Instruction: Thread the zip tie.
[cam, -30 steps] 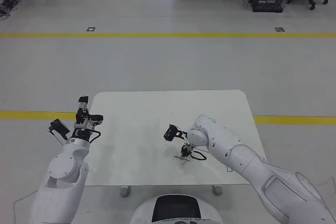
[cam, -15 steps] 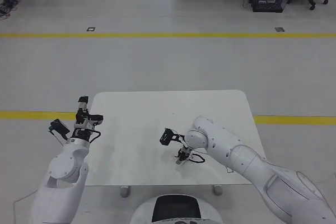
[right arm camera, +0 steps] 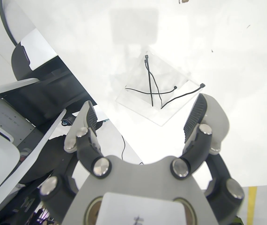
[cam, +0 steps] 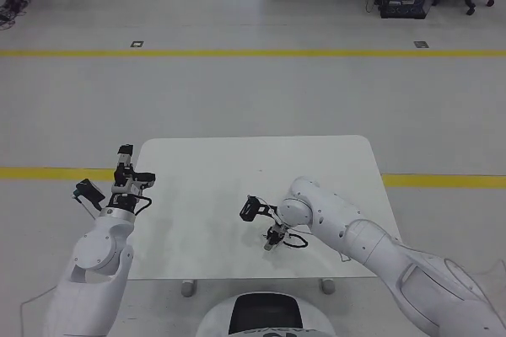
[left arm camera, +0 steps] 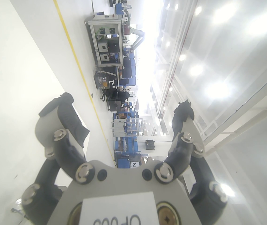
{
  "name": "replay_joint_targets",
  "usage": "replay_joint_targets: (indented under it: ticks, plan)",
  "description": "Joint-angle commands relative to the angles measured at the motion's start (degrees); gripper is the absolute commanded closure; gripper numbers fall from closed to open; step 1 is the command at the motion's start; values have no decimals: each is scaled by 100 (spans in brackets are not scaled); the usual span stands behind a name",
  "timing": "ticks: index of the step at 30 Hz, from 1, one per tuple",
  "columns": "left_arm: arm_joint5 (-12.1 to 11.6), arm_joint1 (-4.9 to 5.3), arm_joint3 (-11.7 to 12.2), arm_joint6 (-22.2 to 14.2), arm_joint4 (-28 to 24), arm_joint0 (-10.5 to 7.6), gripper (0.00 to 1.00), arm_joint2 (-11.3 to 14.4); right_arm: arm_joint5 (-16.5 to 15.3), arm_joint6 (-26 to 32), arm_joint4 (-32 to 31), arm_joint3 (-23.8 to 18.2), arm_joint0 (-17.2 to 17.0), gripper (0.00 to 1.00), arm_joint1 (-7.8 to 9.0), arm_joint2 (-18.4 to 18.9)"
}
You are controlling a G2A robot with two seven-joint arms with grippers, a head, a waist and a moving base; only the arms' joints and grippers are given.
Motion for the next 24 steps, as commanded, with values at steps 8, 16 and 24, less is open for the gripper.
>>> replay_joint_targets:
  ticks: [8,16,24]
  plan:
    - [0,0,0,0,0,0,0,0,0,-44,-1,56,-27,0,-6,-32]
    - [0,0,0,0,0,0,0,0,0,-84,-156,-131,-76,0,35,-22]
    - [0,0,0,0,0,0,0,0,35,-16,-165,-230,-124,0,61,65]
